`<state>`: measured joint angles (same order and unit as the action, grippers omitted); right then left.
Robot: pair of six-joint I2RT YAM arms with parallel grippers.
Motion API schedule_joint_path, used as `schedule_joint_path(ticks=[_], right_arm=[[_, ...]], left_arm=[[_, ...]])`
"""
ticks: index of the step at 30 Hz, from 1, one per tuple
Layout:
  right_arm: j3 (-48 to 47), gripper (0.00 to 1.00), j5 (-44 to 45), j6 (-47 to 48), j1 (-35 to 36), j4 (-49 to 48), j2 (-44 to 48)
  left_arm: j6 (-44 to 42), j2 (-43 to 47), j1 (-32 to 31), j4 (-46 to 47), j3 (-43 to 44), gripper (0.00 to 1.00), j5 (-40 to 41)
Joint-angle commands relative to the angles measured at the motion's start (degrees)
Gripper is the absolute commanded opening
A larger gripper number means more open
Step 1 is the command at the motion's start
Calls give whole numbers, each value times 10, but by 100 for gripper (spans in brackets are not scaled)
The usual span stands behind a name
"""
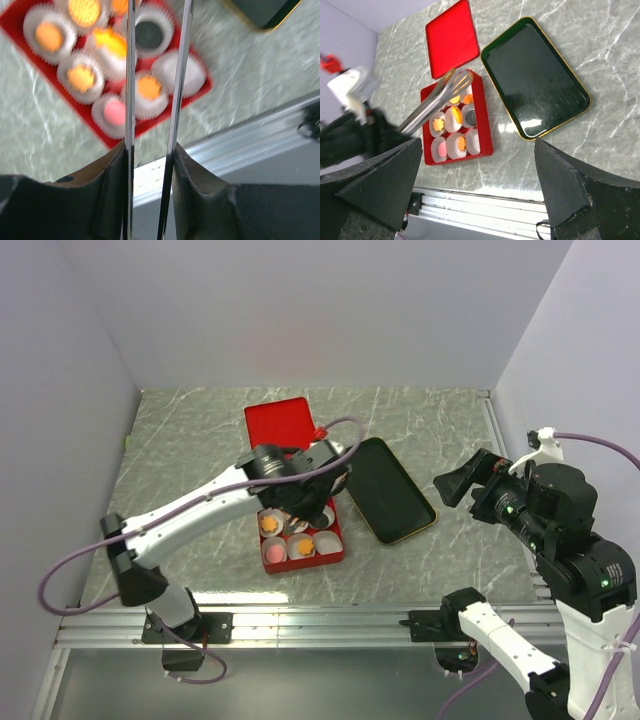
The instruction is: Pack the cookies
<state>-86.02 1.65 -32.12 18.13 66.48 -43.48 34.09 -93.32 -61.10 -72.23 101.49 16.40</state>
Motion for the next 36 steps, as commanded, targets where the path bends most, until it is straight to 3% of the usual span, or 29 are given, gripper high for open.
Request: schedule_joint_path(ticks=[1,7,13,36], right_arm=[[9,100,5,0,3,-21,2],[35,100,2,-1,3,-28,8],[62,100,-7,-10,4,-42,14],[76,100,12,3,4,-27,31]], left_arm=[[33,68,-1,-22,-55,31,-6],[73,181,-12,-33,-158,29,-51],[86,232,-39,-5,-230,29,-111],[89,144,-63,69,-270,34,-121]])
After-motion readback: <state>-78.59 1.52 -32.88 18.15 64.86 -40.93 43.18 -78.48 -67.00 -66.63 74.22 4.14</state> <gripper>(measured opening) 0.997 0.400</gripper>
